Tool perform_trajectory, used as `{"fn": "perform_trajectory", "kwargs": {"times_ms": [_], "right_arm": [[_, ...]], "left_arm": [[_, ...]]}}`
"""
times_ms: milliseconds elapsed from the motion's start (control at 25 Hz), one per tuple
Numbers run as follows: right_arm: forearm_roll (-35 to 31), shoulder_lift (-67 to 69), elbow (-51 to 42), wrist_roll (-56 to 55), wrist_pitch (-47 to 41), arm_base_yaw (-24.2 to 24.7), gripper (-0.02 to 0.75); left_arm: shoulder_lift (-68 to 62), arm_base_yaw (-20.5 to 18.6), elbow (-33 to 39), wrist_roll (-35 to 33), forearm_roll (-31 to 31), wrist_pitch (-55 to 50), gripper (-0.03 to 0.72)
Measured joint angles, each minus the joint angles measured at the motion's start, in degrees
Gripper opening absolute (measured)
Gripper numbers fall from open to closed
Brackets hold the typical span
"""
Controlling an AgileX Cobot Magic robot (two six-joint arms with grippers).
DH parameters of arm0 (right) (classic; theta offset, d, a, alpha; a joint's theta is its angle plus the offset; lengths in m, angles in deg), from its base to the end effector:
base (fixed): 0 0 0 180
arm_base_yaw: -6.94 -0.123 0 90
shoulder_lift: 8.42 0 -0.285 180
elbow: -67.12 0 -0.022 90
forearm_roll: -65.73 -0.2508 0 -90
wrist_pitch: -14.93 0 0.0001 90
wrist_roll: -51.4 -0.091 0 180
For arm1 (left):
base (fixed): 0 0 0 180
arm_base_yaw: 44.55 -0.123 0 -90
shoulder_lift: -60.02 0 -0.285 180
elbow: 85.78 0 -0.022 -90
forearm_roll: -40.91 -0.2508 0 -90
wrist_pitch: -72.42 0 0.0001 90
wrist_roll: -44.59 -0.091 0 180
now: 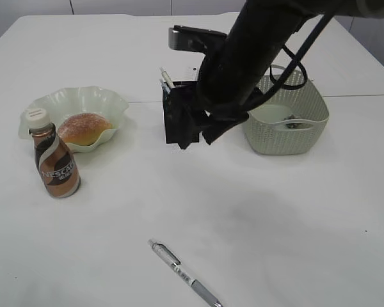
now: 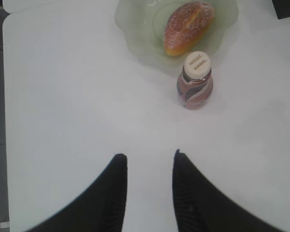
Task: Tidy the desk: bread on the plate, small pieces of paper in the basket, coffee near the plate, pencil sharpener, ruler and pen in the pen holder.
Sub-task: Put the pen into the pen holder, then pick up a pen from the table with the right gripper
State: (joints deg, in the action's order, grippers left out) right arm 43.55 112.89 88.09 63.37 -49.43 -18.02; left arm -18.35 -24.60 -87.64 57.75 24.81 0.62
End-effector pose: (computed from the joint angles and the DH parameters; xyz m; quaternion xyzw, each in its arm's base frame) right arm 0.3711 0.2069 0.2613 -0.2517 0.9413 0.1965 0.1091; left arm 0.2227 -0.0553 0.4079 0.0622 0.9505 0.0571 0.2990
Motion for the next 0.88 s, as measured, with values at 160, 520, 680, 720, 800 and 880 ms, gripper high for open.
{"fn": "perform_trajectory", "kwargs": {"times_ms": [160,520,680,720,800,880], "right_arm": [[0.62,0.00,0.00,-3.46,-4.81,-0.49,0.399],[13.74,0.00,-0.23,-8.09,-5.49,-13.86,0.399],[16.36,1.62,-0.23,-9.84,-5.49,-18.73,0.399],[17.04,2.46,-0.23,-10.34,-5.49,-19.14,0.399],[17.56,4.27,-0.23,-11.42,-5.49,-19.38,0.399],[17.91,5.74,-0.23,-12.60,-5.49,-19.38,0.399]], "left_arm": [[0.00,0.00,0.00,0.00,0.64,0.00,0.238],[0.00,0.00,0.00,0.00,0.77,0.00,0.239],[0.00,0.00,0.00,0.00,0.77,0.00,0.239],[0.00,0.00,0.00,0.00,0.77,0.00,0.239],[0.00,0.00,0.00,0.00,0.77,0.00,0.239],[0.00,0.00,0.00,0.00,0.77,0.00,0.239]]}}
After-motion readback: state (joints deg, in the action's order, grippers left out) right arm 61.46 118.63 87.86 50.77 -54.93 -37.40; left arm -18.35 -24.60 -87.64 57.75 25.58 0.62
